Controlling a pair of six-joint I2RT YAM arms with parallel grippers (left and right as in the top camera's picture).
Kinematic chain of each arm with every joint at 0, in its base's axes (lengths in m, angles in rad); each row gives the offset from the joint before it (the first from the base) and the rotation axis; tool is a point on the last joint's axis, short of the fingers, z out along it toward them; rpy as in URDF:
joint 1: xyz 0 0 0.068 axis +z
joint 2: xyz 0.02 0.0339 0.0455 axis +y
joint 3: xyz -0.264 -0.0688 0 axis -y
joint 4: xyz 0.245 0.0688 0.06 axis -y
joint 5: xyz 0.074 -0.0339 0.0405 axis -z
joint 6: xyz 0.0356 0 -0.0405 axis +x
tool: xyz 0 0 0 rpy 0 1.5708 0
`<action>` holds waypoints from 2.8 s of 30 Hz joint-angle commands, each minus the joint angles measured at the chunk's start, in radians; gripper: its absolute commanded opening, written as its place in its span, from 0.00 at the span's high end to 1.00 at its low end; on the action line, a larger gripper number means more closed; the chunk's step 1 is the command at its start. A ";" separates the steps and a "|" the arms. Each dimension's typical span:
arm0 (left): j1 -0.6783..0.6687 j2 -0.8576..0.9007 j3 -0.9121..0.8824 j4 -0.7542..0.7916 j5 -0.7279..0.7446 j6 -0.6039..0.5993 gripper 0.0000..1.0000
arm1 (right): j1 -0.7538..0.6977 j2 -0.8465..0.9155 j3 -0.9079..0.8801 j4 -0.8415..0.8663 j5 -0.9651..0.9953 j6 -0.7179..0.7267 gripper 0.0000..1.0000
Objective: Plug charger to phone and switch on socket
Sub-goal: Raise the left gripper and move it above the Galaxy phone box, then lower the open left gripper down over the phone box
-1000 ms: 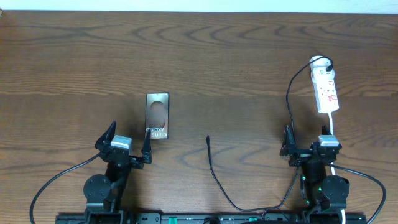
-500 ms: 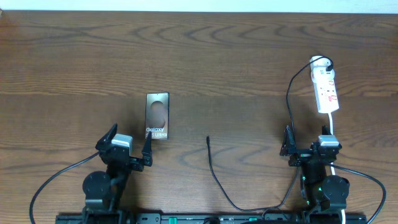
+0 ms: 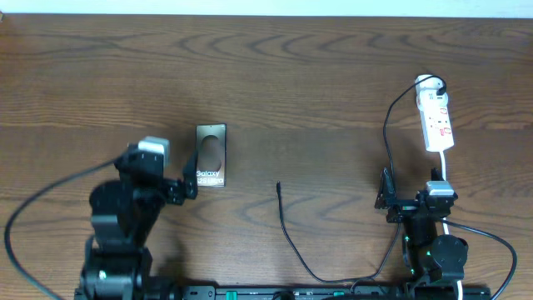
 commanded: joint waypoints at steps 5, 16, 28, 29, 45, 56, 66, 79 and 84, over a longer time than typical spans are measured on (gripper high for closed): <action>0.006 0.264 0.295 -0.183 0.013 -0.010 0.06 | -0.002 -0.004 -0.001 -0.005 0.007 0.009 0.01; 0.006 0.576 0.701 -0.507 0.036 -0.010 0.06 | -0.002 -0.004 -0.001 -0.004 0.007 0.009 0.01; 0.001 0.785 0.941 -0.785 0.045 -0.087 0.06 | -0.002 -0.005 -0.001 -0.005 0.007 0.009 0.01; 0.001 0.790 0.941 -0.784 0.047 -0.088 0.06 | -0.002 -0.004 -0.001 -0.005 0.007 0.009 0.01; 0.002 0.804 0.941 -0.769 0.039 -0.088 0.04 | -0.002 -0.004 -0.001 -0.004 0.007 0.009 0.01; -0.032 0.835 0.941 -0.793 0.004 -0.100 0.01 | -0.002 -0.004 -0.001 -0.005 0.007 0.009 0.01; -0.105 1.028 0.941 -0.794 -0.142 -0.175 0.01 | -0.002 -0.004 -0.001 -0.005 0.007 0.009 0.01; -0.120 1.227 0.940 -0.772 -0.145 -0.173 0.01 | -0.002 -0.004 -0.001 -0.005 0.007 0.009 0.01; -0.135 1.257 0.932 -0.742 -0.146 -0.151 0.02 | -0.002 -0.004 -0.001 -0.004 0.007 0.009 0.01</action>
